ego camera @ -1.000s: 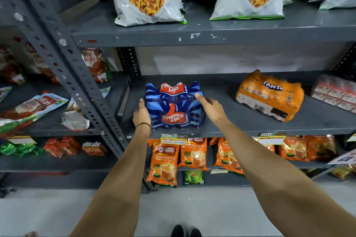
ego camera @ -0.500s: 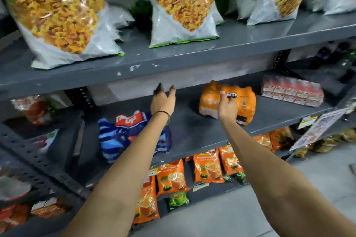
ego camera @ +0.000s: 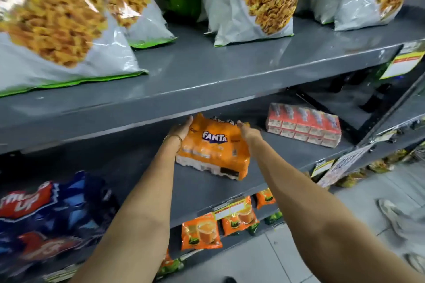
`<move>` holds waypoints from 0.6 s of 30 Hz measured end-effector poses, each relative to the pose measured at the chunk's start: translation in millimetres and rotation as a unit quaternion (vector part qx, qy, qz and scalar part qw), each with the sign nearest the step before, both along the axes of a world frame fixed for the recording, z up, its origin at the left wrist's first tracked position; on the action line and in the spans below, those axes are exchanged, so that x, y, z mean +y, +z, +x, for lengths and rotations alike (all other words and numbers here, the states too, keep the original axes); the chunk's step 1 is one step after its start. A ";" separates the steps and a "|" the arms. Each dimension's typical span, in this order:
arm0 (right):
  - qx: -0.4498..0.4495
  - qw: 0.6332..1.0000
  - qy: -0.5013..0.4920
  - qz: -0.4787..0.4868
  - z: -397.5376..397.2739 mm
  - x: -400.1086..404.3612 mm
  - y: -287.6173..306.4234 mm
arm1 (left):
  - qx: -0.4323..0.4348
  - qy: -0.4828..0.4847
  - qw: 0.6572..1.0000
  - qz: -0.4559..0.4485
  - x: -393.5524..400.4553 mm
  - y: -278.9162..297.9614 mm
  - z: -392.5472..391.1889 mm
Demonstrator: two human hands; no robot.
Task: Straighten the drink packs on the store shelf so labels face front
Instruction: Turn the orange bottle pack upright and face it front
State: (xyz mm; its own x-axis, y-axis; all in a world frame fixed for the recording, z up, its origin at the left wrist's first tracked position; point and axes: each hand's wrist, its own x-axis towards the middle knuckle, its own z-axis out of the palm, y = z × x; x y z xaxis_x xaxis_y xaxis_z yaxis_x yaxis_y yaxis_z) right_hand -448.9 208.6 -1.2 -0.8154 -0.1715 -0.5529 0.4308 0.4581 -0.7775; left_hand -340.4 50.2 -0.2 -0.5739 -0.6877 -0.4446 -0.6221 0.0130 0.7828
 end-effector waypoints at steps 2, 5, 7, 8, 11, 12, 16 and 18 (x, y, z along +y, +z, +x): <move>-0.035 0.999 0.030 0.006 -8.8 -3.0 -3.7 | -0.008 0.015 1.000 0.023 0.2 -4.4 -12.1; -0.018 0.996 0.069 0.047 -16.8 -4.4 -8.3 | -0.046 0.038 0.998 -0.016 1.6 -15.7 -23.1; 0.027 0.994 0.078 0.073 -20.0 -3.4 -7.2 | -0.050 0.066 0.995 -0.049 4.2 -20.1 -24.6; 0.050 0.992 0.083 0.081 -21.8 -2.3 -6.5 | -0.040 0.081 0.994 -0.055 6.6 -20.5 -23.1; 0.122 0.987 0.085 0.063 -20.9 4.4 -1.6 | 0.052 0.119 0.990 -0.059 12.5 -18.6 -15.2; 0.154 0.984 0.082 0.038 -19.0 8.0 0.3 | 0.091 0.131 0.985 -0.061 15.4 -13.9 -9.1; 0.246 0.956 0.110 -0.113 -11.5 25.8 6.9 | 0.178 0.128 0.971 -0.093 25.9 -2.4 20.8; 0.256 0.947 0.128 -0.146 -8.2 31.6 4.3 | 0.179 0.122 0.970 -0.109 33.8 -7.5 35.1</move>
State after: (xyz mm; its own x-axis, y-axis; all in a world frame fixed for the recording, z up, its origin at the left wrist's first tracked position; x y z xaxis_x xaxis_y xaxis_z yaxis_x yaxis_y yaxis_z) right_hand -457.1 240.2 3.1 -0.8746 -0.4849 0.0061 -0.1339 0.2293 -0.9641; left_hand -305.2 84.0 -7.8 -0.4725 -0.8780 -0.0760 -0.3162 0.0884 0.9445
